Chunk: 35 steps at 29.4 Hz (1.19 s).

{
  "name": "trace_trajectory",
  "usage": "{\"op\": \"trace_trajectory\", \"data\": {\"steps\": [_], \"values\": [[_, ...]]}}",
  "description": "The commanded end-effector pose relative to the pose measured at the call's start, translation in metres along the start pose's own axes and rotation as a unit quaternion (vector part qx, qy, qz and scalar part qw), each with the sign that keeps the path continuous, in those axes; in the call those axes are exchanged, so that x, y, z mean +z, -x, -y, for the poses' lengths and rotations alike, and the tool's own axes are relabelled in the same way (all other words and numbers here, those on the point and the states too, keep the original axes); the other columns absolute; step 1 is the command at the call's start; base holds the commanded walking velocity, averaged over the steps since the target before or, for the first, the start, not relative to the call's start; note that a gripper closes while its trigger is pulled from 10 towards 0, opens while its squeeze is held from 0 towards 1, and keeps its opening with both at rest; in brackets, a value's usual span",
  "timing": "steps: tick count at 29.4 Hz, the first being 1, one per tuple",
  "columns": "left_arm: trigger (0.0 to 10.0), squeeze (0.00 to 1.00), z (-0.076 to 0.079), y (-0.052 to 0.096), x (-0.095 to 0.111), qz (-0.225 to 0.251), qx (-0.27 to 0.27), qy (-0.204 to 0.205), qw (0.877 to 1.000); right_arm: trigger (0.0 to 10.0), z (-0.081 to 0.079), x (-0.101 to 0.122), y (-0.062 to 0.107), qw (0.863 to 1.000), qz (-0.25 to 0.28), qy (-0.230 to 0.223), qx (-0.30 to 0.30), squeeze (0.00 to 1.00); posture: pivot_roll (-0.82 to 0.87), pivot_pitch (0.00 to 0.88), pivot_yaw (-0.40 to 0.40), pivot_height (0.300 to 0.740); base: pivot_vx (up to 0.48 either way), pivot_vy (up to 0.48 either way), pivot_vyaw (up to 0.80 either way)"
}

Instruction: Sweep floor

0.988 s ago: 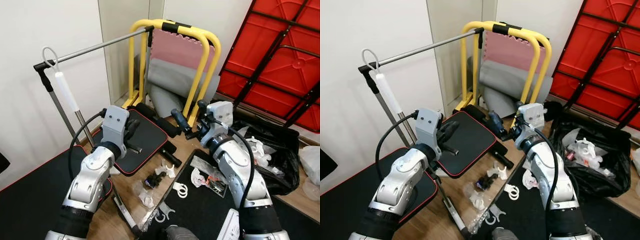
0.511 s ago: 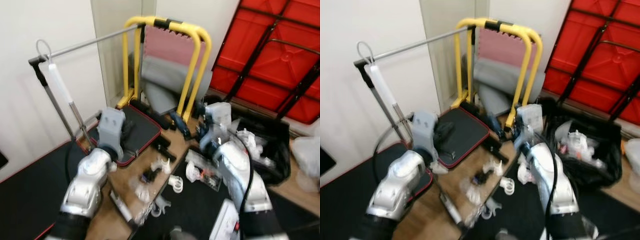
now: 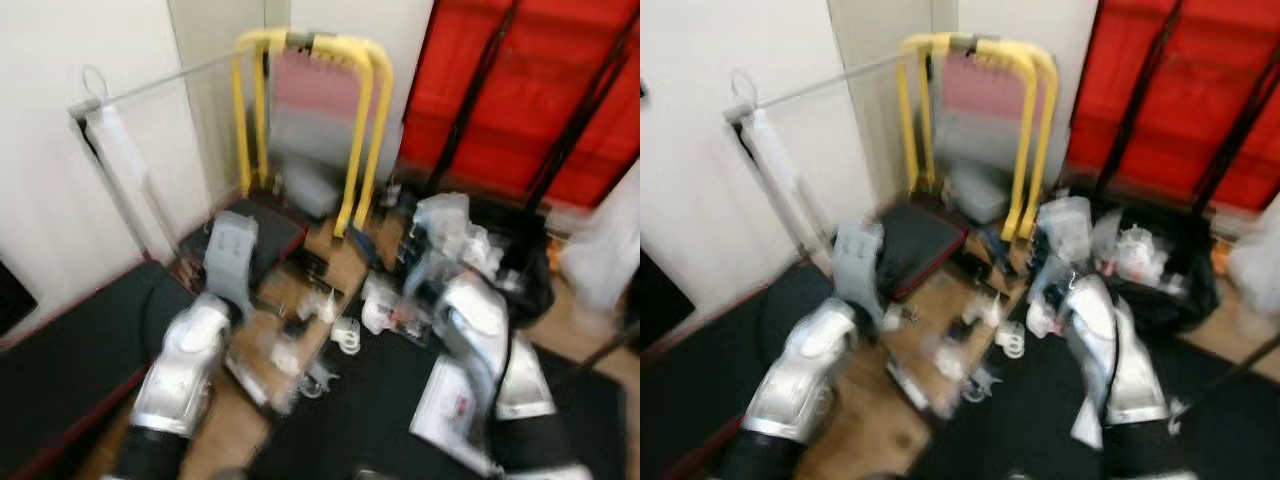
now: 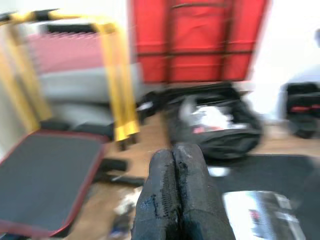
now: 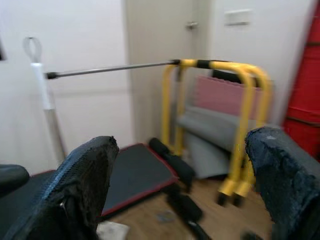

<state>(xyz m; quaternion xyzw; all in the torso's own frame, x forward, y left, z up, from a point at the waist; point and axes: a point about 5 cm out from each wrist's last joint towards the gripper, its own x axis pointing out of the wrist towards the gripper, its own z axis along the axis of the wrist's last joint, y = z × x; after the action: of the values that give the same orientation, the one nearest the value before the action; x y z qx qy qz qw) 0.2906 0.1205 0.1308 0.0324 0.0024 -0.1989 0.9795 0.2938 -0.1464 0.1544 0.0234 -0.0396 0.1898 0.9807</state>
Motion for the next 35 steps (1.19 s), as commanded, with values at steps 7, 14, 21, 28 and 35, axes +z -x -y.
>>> {"op": "trace_trajectory", "data": {"steps": [7, 14, 21, 28, 35], "values": [[10.0, 0.0, -0.003, 0.001, 0.0, 0.0, 0.002, -0.011, 1.0, 10.0, 0.001, -0.002, 0.0, 1.0, -0.006, 0.002, -0.007, 0.0, -0.16, 0.013, -0.115, 0.74, 0.0, 0.0, -0.8], [10.0, 0.0, -0.006, 0.0, 0.003, 0.012, 0.011, -0.019, 1.0, 10.0, 0.004, 0.0, -0.001, 1.0, -0.005, 0.01, -0.024, 0.0, -0.15, 0.018, -0.118, 0.74, 0.0, 0.0, -0.8], [10.0, 0.0, -0.007, 0.001, 0.006, 0.02, 0.014, -0.018, 1.0, 10.0, 0.009, 0.004, -0.002, 0.998, 0.001, 0.026, -0.054, 0.0, -0.15, 0.019, -0.12, 0.74, 0.0, 0.0, -0.8], [10.0, 0.0, -0.007, 0.002, 0.007, 0.023, 0.012, -0.014, 1.0, 10.0, 0.016, 0.009, -0.003, 0.994, 0.016, 0.052, -0.09, 0.0, -0.15, 0.021, -0.12, 0.74, 0.0, 0.0, -0.8], [10.0, 0.0, -0.007, 0.002, 0.008, 0.028, 0.012, -0.013, 0.999, 10.0, 0.02, 0.015, -0.002, 0.991, 0.036, 0.07, -0.108, 0.0, -0.15, 0.023, -0.12, 0.74, 0.084, 0.0, -0.11]]}}
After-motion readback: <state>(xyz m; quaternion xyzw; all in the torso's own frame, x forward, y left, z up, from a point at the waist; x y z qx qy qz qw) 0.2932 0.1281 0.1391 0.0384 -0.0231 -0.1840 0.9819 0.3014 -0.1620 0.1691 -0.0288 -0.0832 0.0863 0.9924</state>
